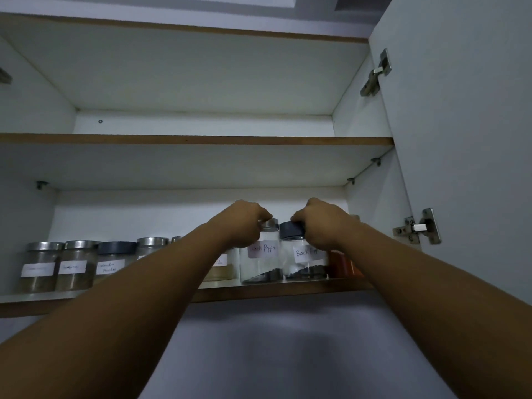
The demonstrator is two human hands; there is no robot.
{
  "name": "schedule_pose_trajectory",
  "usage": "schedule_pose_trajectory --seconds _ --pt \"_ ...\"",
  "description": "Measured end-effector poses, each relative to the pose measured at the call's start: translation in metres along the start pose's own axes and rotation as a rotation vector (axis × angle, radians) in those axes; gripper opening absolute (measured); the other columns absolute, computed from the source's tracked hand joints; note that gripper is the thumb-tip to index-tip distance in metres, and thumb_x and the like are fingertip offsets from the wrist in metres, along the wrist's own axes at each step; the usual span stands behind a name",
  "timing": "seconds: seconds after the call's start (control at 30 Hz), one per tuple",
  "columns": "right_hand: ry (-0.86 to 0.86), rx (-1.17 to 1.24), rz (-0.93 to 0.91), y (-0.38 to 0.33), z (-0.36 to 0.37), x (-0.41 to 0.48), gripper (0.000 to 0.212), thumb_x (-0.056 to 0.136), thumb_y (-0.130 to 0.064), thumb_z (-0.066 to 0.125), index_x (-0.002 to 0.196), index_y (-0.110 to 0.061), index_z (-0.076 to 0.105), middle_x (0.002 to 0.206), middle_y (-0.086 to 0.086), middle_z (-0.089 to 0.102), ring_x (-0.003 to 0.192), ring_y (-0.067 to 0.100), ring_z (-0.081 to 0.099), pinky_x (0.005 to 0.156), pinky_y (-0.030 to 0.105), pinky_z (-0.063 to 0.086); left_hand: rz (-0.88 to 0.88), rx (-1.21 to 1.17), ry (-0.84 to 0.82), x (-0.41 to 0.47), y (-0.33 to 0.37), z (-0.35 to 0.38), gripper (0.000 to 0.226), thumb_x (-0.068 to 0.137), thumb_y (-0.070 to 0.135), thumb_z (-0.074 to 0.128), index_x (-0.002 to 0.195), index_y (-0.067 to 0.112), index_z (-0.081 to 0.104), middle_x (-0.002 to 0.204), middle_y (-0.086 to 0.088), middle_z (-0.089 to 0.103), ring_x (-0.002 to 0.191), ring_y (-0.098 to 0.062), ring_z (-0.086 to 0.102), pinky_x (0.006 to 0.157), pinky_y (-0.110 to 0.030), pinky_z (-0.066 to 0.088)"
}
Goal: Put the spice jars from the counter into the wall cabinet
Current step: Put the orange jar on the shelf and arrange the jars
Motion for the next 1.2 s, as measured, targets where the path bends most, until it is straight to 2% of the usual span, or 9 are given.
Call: schedule_pose_trajectory --seconds 0.2,0.33,0.4,0.53,0.67,0.77,0.87,1.0,1.2 --pt "-0.041 -0.025 -0.041 -0.001 0.021 0.02 0.033 0.082 -0.004 0.052 0.112 -0.013 0.062 0.11 0.01 0.056 0.103 0.025 0.054 0.078 0.031 0.043 -0.034 0.027 0.003 0.018 -0.012 0.01 0.038 0.088 0.0 0.051 0.123 0.014 0.06 0.121 -0.006 0.065 0.105 -0.022 0.06 0.09 -0.029 0.048" --pt "-0.079 -0.034 -0.036 0.0 0.033 0.038 0.017 0.081 -0.003 0.051 0.094 -0.007 0.061 0.091 0.008 0.056 0.083 0.022 0.052 0.067 0.029 0.04 -0.043 0.031 0.007 0.03 -0.021 0.029 0.04 0.085 -0.003 0.052 0.12 0.014 0.062 0.117 -0.007 0.066 0.102 -0.023 0.061 0.089 -0.031 0.05" --pt "-0.084 -0.032 -0.026 0.0 0.039 0.046 0.009 0.081 -0.005 0.05 0.085 -0.011 0.055 0.085 0.006 0.052 0.078 0.021 0.05 0.065 0.03 0.039 -0.048 0.031 0.021 0.035 -0.027 0.038 0.04 0.083 -0.002 0.052 0.118 0.014 0.063 0.116 -0.007 0.066 0.102 -0.023 0.06 0.089 -0.034 0.051" --pt "-0.081 -0.049 0.0 0.001 0.055 0.06 0.018 0.081 -0.007 0.052 0.095 -0.013 0.06 0.085 0.004 0.05 0.079 0.021 0.049 0.067 0.03 0.041 -0.074 0.019 0.019 0.046 -0.036 0.058 0.043 0.082 -0.003 0.052 0.12 0.014 0.062 0.119 -0.007 0.064 0.104 -0.024 0.058 0.087 -0.031 0.05" --pt "-0.086 -0.058 0.011 0.004 0.069 0.075 0.009 0.082 -0.013 0.051 0.088 -0.015 0.058 0.084 0.005 0.049 0.079 0.022 0.048 0.066 0.031 0.04 -0.054 0.045 0.004 0.057 -0.043 0.071 0.041 0.082 -0.002 0.051 0.119 0.014 0.063 0.117 -0.007 0.066 0.101 -0.024 0.058 0.077 -0.026 0.044" --pt "-0.128 -0.079 0.017 0.004 0.079 0.086 0.014 0.084 -0.017 0.052 0.095 -0.013 0.06 0.082 0.005 0.047 0.079 0.022 0.048 0.067 0.031 0.041 -0.034 0.086 -0.046 0.066 -0.048 0.078 0.039 0.082 -0.002 0.049 0.114 0.013 0.065 0.11 -0.008 0.067 0.097 -0.026 0.058 0.079 -0.031 0.047" --pt "-0.185 -0.103 0.016 0.005 0.088 0.099 0.005 0.086 -0.015 0.05 0.088 -0.013 0.054 0.084 0.006 0.047 0.08 0.024 0.049 0.07 0.031 0.042 -0.031 0.129 -0.096 0.076 -0.055 0.087 0.033 0.083 0.0 0.05 0.11 0.011 0.065 0.105 -0.009 0.066 0.093 -0.027 0.058 0.082 -0.037 0.05" --pt "-0.229 -0.101 0.009 0.007 0.098 0.11 0.023 0.088 -0.015 0.048 0.106 -0.007 0.059 0.092 0.008 0.048 0.083 0.025 0.048 0.076 0.033 0.044 -0.025 0.156 -0.121 0.085 -0.064 0.099 0.026 0.082 0.002 0.051 0.103 0.006 0.066 0.101 -0.012 0.066 0.091 -0.028 0.058 0.081 -0.039 0.05" --pt "-0.257 -0.115 0.017 0.007 0.115 0.12 0.03 0.086 -0.011 0.051 0.115 -0.008 0.058 0.096 0.008 0.049 0.085 0.024 0.048 0.076 0.032 0.043 -0.048 0.177 -0.176 0.092 -0.077 0.114 0.025 0.082 0.005 0.052 0.105 0.005 0.062 0.106 -0.012 0.064 0.096 -0.028 0.057 0.083 -0.038 0.049"
Point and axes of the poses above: each hand's wrist, its own x-axis towards the middle knuckle, its own z-axis out of the palm, y = z × x, the point moved 3 cm from there along x, towards the middle knuckle
